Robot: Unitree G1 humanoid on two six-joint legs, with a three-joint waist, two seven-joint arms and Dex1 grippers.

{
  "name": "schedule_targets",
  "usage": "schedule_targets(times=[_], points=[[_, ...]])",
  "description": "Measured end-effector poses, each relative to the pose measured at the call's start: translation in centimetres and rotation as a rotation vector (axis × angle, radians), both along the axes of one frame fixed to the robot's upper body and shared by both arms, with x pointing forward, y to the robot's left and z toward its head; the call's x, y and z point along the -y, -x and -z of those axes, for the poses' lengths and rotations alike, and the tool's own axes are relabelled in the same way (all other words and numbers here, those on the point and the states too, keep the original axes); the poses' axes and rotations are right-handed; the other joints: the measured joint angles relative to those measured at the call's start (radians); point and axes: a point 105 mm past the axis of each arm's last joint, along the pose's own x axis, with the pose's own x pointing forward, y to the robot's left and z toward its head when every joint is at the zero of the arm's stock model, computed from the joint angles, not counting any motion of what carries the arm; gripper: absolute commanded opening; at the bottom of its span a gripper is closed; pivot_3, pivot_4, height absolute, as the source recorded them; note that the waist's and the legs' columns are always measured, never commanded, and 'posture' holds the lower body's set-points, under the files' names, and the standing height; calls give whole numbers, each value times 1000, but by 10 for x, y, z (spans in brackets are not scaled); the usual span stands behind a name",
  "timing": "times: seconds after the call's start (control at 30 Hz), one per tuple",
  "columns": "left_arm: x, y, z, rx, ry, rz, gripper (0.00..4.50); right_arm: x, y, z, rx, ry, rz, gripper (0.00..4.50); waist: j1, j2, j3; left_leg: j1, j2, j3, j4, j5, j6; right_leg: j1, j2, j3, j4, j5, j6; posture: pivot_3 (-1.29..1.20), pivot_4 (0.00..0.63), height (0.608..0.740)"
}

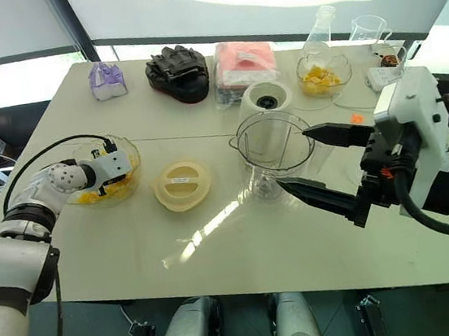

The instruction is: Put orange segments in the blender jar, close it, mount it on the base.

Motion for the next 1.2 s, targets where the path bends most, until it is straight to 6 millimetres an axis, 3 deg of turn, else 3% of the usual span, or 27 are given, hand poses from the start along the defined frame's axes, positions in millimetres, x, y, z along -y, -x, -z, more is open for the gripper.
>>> schedule_targets(times=[0.2, 0.33, 0.47, 0.7, 0.87, 0.97, 1.07, 1.2], points=[[-1, -1, 0, 9, 4, -24, 28, 0, -1, -3, 18, -10, 6, 4500, 0, 0, 0, -1, 0, 0, 3, 0, 0, 0, 0, 0, 1, 1, -1, 0, 150, 740], [-7, 2, -10, -14, 125, -45, 28, -1, -1, -1, 7, -10, 3, 4500, -3, -1, 1, -2, 2, 0, 5, 0, 0, 0, 0, 0, 1, 2, -2, 0, 150, 740], [-19, 9, -35, -44, 316, -52, 28, 0, 0, 10, -33, 8, 1, 4500, -2, -2, 1, -2, 2, 0, 6, 0, 0, 0, 0, 0, 1, 2, -2, 0, 150, 740], [-40, 28, -110, -97, 664, -12, 28, -1, -5, 42, -124, -8, -1, 4500, -1, -5, 0, -2, 0, 1, 9, 0, 0, 1, 1, 0, 1, 2, -3, 0, 150, 740], [-37, 38, -114, -210, 825, -8, 28, -1, -5, 61, -172, 0, -2, 4500, 0, -5, 0, -2, 0, 0, 9, 0, 0, 1, 2, 0, 2, 2, -3, 0, 150, 740], [-32, 38, -122, -221, 841, 22, 28, 3, -4, 67, -183, -2, 9, 4500, 0, -6, 0, -2, 0, 0, 9, 0, 0, 1, 2, 0, 2, 2, -3, 0, 150, 740], [-15, 33, -146, -201, 845, 98, 28, 9, -3, 74, -205, 5, 35, 4500, 4, -7, 0, -3, -1, -1, 10, 0, 0, 2, 2, 0, 2, 2, -3, 0, 150, 740], [35, 29, -188, -206, 854, 328, 28, 22, -4, 76, -208, 17, 86, 4500, 5, -8, 0, -2, -1, -2, 10, 0, 0, 4, 2, 0, 1, 3, -2, 0, 150, 740]])
